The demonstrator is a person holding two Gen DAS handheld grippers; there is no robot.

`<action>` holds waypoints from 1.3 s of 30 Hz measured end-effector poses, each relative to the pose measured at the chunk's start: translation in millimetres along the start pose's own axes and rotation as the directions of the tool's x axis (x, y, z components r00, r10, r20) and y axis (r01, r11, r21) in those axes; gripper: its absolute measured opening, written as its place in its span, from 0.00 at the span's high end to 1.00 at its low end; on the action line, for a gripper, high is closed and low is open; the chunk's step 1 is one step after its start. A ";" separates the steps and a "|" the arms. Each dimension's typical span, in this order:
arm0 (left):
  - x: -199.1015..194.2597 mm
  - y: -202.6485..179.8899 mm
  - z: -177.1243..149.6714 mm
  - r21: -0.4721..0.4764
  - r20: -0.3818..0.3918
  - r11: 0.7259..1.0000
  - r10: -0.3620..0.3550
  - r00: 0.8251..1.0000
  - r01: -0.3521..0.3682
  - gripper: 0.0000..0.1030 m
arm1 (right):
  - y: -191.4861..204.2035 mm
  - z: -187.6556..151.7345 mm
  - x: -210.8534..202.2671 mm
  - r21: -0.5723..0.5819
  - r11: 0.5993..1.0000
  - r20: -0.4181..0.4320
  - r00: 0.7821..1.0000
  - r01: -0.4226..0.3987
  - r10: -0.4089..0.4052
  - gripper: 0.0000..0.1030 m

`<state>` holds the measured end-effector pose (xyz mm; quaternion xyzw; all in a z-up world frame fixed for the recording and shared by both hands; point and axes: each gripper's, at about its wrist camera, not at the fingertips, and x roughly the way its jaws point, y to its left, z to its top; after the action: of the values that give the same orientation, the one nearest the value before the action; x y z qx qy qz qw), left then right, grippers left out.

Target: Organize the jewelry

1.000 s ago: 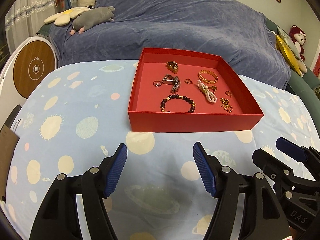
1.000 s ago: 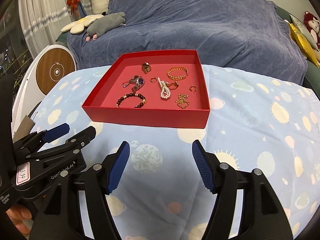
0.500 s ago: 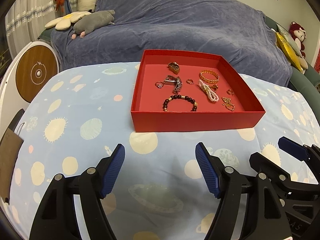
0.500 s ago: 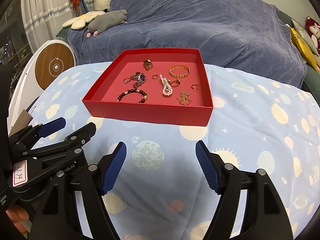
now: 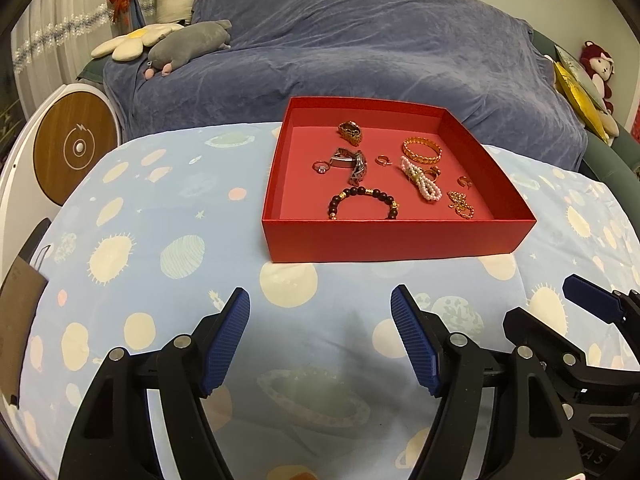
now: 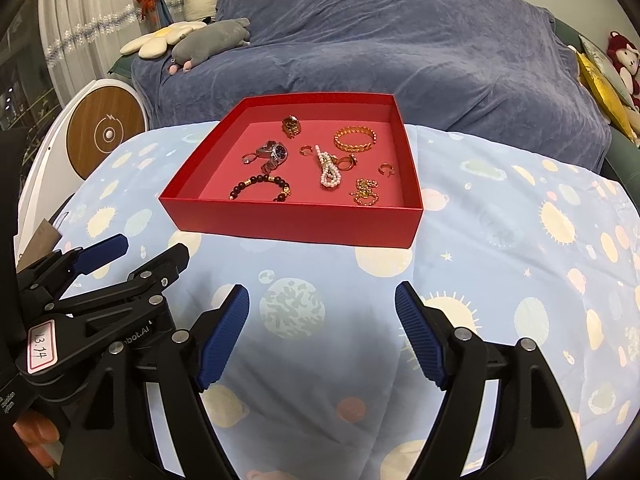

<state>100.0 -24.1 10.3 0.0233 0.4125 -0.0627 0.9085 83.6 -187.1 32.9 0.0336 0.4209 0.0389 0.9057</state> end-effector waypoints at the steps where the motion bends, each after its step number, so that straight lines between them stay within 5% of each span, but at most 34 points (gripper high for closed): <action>1: 0.6 0.0 -0.1 0.001 0.000 1.000 0.001 1.000 -0.001 0.32 | 0.1 -0.3 0.3 0.000 1.000 -0.001 1.000 0.001 -0.001 0.29; 39: -1.8 -0.8 -0.3 0.004 0.026 1.000 0.030 0.999 -0.030 0.32 | 1.8 -2.9 -2.4 0.001 1.000 0.013 1.000 0.001 -0.001 0.29</action>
<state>98.5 -24.7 11.5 0.0305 0.4003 -0.0500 0.9145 79.8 -185.4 33.0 0.0343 0.4149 0.0380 0.9084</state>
